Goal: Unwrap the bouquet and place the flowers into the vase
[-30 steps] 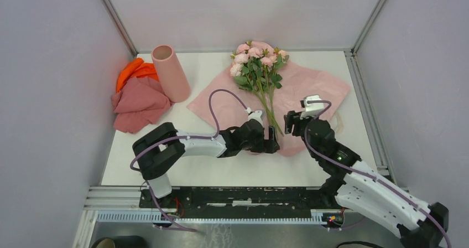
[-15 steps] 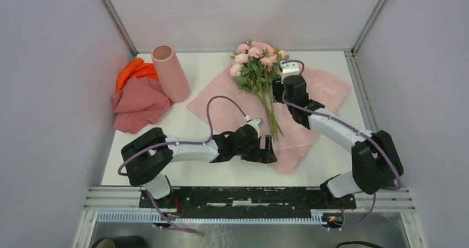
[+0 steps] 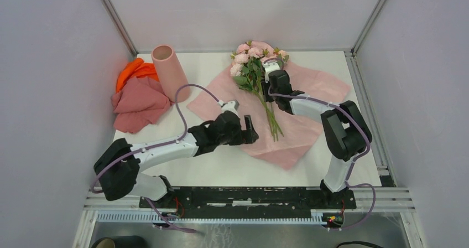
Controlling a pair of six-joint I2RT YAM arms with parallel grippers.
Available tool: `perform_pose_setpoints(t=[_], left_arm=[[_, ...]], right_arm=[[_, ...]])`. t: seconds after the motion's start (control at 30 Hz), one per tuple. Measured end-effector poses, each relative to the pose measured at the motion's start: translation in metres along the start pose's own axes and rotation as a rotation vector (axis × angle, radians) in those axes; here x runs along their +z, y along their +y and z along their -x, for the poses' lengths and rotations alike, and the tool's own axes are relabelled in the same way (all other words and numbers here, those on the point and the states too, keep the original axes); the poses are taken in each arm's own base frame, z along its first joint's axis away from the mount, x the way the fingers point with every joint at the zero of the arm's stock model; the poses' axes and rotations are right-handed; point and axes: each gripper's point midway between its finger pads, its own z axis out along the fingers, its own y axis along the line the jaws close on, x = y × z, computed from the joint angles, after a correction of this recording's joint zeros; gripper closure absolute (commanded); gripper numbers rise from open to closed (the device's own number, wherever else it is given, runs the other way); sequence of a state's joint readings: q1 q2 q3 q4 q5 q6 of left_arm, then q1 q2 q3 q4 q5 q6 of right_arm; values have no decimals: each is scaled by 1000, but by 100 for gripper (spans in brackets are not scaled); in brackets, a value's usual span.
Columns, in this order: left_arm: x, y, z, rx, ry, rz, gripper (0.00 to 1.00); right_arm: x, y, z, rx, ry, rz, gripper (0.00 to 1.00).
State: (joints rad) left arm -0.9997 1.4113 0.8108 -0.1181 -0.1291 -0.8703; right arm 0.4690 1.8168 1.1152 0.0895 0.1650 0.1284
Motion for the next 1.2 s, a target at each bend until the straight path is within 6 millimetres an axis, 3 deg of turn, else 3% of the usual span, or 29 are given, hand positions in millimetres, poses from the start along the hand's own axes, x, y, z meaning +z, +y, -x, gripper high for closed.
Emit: perform_pose_setpoints(t=[0.13, 0.27, 0.47, 0.67, 0.77, 0.8, 0.9, 1.2], left_arm=[[-13, 37, 49, -92, -133, 77, 0], [-22, 51, 68, -127, -186, 106, 0], [-22, 54, 67, -129, -180, 113, 0], [-18, 69, 48, -125, -142, 142, 0], [-17, 74, 43, -124, -130, 152, 1], [-17, 74, 42, -124, -129, 153, 1], [-17, 75, 41, -124, -128, 154, 1], [-16, 75, 41, -125, -131, 146, 1]], right_arm=[[5, 3, 0, -4, 5, 12, 61], [8, 4, -3, -6, 12, 18, 61], [13, 7, -12, -9, 36, 31, 61], [18, 10, -21, -11, 56, 47, 63], [22, 12, -29, -12, 73, 53, 73], [23, 13, -31, -12, 80, 57, 82], [25, 14, -35, -10, 87, 66, 99], [25, 16, -34, -2, 84, 71, 100]])
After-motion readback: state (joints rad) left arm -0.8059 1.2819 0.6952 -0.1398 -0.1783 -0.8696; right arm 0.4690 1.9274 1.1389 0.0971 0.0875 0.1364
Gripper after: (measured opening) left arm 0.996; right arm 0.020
